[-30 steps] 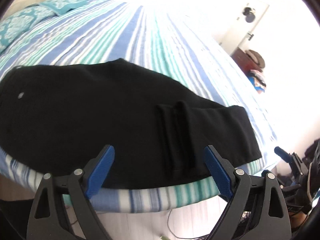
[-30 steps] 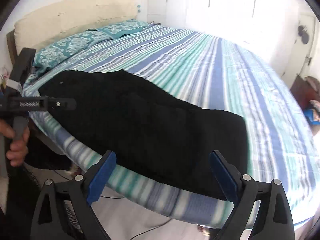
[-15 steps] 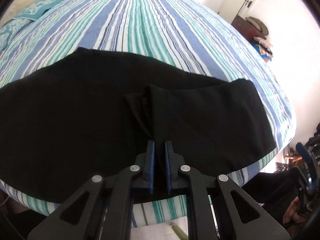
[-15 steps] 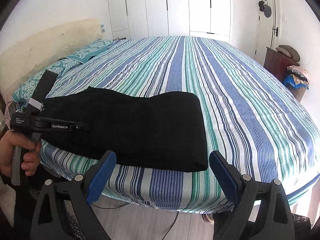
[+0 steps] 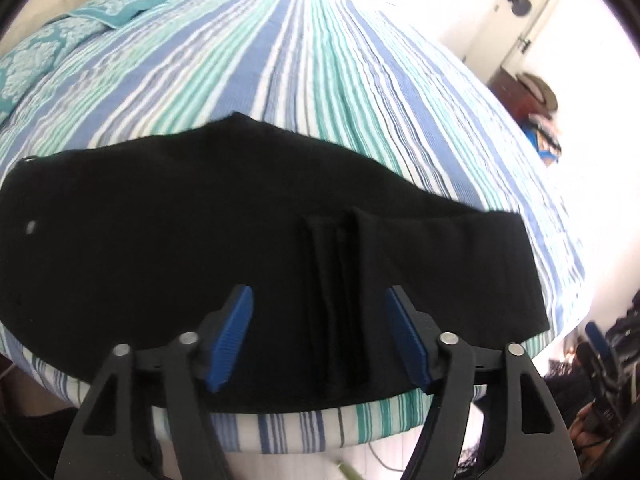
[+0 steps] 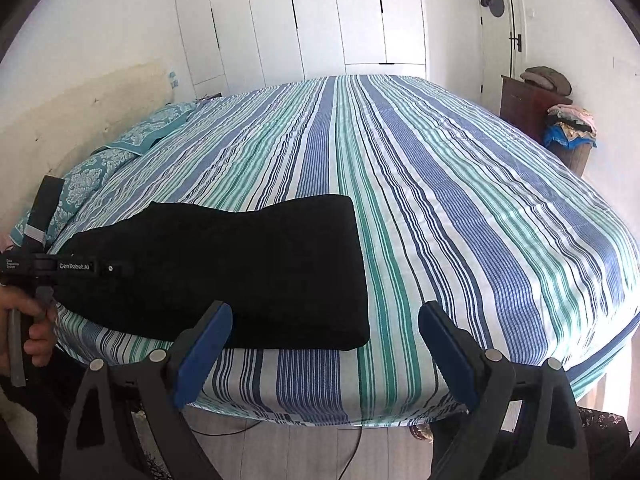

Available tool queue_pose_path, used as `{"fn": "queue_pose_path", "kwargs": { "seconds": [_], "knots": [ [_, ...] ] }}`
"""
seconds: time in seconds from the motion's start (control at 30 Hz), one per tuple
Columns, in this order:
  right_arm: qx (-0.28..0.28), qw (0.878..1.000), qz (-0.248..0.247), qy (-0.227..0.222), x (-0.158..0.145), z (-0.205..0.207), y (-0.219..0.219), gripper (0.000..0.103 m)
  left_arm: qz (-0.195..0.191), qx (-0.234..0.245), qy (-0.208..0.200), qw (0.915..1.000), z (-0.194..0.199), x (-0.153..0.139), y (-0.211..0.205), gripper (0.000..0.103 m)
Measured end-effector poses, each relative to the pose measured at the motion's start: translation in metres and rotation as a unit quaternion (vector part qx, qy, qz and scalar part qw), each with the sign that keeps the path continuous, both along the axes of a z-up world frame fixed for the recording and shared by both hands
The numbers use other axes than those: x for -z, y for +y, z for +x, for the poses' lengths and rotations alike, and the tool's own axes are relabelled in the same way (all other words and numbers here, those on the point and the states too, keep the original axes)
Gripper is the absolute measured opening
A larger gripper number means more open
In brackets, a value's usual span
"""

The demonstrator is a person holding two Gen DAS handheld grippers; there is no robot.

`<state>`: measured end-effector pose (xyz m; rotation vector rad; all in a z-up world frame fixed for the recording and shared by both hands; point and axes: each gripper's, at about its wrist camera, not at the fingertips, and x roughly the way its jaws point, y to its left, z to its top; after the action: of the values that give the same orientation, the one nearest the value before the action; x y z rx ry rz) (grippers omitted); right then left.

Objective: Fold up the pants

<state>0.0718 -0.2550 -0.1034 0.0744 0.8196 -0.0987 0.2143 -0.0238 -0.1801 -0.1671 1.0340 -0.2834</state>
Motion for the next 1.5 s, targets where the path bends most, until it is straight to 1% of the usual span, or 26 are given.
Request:
{"fn": "queue_pose_path", "kwargs": {
  "seconds": [0.03,0.1,0.17,0.2,0.27,0.3,0.33,0.37,0.4,0.43,0.47,0.5,0.6,0.73,0.83,0.9,0.97,1.07,1.13,1.2,1.27,1.3,1.37,1.43,1.47,1.5],
  "knots": [
    [0.002,1.0,0.0,0.001,0.001,0.0,-0.001,0.094,-0.006,-0.006,0.004,1.0,0.003,0.0,0.005,0.075],
    [0.007,1.0,0.006,0.007,0.003,0.002,-0.005,0.094,-0.019,0.003,0.029,0.9994,0.006,0.006,0.006,0.075],
    [0.013,1.0,0.011,0.015,0.007,0.004,-0.007,0.094,-0.008,0.028,0.055,0.9981,0.008,0.018,-0.009,0.08],
    [0.015,1.0,0.013,0.018,0.008,0.005,-0.008,0.094,0.006,0.045,0.068,0.9966,0.009,0.026,-0.021,0.085],
    [0.015,1.0,0.015,0.022,0.01,0.006,-0.008,0.094,0.05,0.07,0.079,0.9932,0.008,0.041,-0.044,0.086],
    [0.013,1.0,0.015,0.024,0.011,0.006,-0.005,0.094,0.078,0.075,0.072,0.9916,0.007,0.046,-0.055,0.085],
    [0.009,0.999,0.013,0.028,0.012,0.006,-0.003,0.094,0.093,0.075,0.056,0.9913,0.004,0.045,-0.061,0.07],
    [0.004,0.999,0.01,0.034,0.014,0.006,-0.001,0.094,0.083,0.075,0.046,0.9926,0.002,0.042,-0.064,0.046],
    [-0.002,0.999,0.005,0.043,0.018,0.006,0.002,0.094,0.068,0.071,0.052,0.9937,0.003,0.038,-0.064,0.013],
    [-0.009,0.998,0.0,0.056,0.023,0.007,0.005,0.094,0.045,0.064,0.059,0.9952,0.005,0.032,-0.06,0.01],
    [-0.015,0.997,-0.004,0.073,0.029,0.008,0.007,0.094,0.021,0.058,0.057,0.9964,0.008,0.024,-0.056,0.01],
    [-0.017,0.996,-0.007,0.089,0.035,0.009,0.008,0.094,0.008,0.054,0.05,0.9972,0.009,0.014,-0.051,0.009],
    [-0.001,0.994,-0.019,0.11,0.047,0.01,0.002,0.094,-0.017,0.051,0.044,0.9976,0.016,-0.007,-0.041,0.009],
    [0.01,0.994,-0.014,0.106,0.055,0.02,-0.006,0.094,-0.027,0.057,0.038,0.9973,0.017,-0.016,-0.039,0.009],
    [-0.007,0.994,-0.029,0.109,0.064,0.034,0.001,0.094,-0.027,0.057,0.039,0.9973,0.015,-0.016,-0.04,0.009],
    [-0.001,0.992,-0.043,0.115,0.072,0.042,0.001,0.094,-0.029,0.053,0.043,0.9972,0.016,-0.015,-0.037,0.009],
    [0.023,0.993,-0.044,0.107,0.074,0.043,-0.007,0.093,-0.032,0.053,0.043,0.9972,0.017,-0.016,-0.032,0.009],
    [0.087,0.99,-0.073,0.08,0.066,0.039,-0.028,0.094,-0.036,0.062,0.05,0.9962,0.019,-0.009,-0.033,0.009],
    [0.099,0.989,-0.074,0.078,0.063,0.036,-0.035,0.094,-0.012,0.069,0.052,0.9962,0.017,0.002,-0.04,0.009],
    [0.099,0.986,-0.099,0.094,0.068,0.036,-0.031,0.094,0.024,0.074,0.054,0.9955,0.013,0.019,-0.047,0.009],
    [0.099,0.985,-0.096,0.099,0.071,0.034,-0.031,0.094,0.044,0.076,0.062,0.9942,0.013,0.039,-0.049,0.009],
    [0.099,0.986,-0.093,0.1,0.07,0.033,-0.033,0.094,0.05,0.077,0.055,0.9943,0.009,0.044,-0.05,0.01],
    [0.094,0.986,-0.091,0.102,0.071,0.033,-0.033,0.094,0.065,0.084,0.037,0.9937,0.004,0.042,-0.054,0.011],
    [0.093,0.986,-0.089,0.106,0.069,0.032,-0.033,0.094,0.079,0.087,0.03,0.9927,0.001,0.036,-0.052,0.029],
    [0.092,0.986,-0.087,0.111,0.069,0.031,-0.035,0.094,0.082,0.078,0.027,0.9932,0.0,0.033,-0.046,0.036],
    [0.093,0.984,-0.089,0.12,0.068,0.028,-0.035,0.094,0.073,0.065,0.023,0.9949,-0.002,0.029,-0.036,0.053]
  ]
}}
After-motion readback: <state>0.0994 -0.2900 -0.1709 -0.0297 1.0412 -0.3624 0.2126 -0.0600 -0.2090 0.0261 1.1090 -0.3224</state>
